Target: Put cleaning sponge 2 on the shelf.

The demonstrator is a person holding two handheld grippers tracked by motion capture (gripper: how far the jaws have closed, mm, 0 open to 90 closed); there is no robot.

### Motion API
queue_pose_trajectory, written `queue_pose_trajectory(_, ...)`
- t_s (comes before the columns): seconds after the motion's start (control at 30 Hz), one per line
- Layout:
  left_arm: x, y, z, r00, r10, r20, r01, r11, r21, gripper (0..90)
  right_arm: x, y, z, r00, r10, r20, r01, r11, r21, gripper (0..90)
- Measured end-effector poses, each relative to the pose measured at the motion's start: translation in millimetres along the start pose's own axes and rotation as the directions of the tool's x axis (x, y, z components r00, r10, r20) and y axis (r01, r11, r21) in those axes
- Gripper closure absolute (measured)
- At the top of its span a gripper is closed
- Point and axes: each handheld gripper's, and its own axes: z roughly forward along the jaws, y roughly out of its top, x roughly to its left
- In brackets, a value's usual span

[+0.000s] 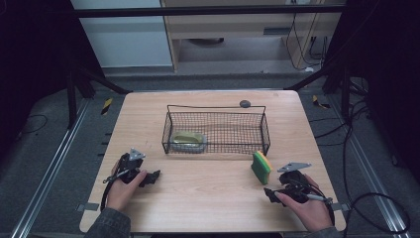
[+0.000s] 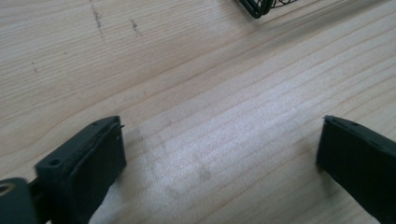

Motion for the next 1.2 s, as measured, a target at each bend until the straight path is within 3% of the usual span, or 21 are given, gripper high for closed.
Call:
queue_pose_trajectory(0.03, -0.6, -1.7, 1.6, 1.0, -0.006, -0.007, 0.006, 0.9996, -0.029, 0.0, 0.8, 2.5, 0.0, 1.0, 0.001, 0.001, -0.001, 1.0, 0.009, 14.6)
queue_pose_trajectory(0.53, -2.7, 4.0, 6.8, 0.9999, -0.008, -0.012, 0.008, 0.9996, -0.028, 0.0, 8.9, 55.9, -24.8, 0.9995, -0.011, 0.03, 0.009, 0.997, 0.082, 16.4)
queue_pose_trajectory(0.8, -2.6, 4.1, 6.9, 0.9999, -0.008, -0.012, 0.008, 0.9996, -0.028, 0.0, 10.7, 80.7, -13.4, 0.9963, -0.074, 0.045, 0.067, 0.989, 0.135, 16.1)
queue_pose_trajectory(1.2, -2.0, 5.0, 7.6, 0.9999, -0.005, -0.01, 0.005, 0.9996, -0.026, 0.0, 13.4, 90.5, -3.4, 0.9975, -0.067, 0.022, 0.063, 0.987, 0.145, 27.0)
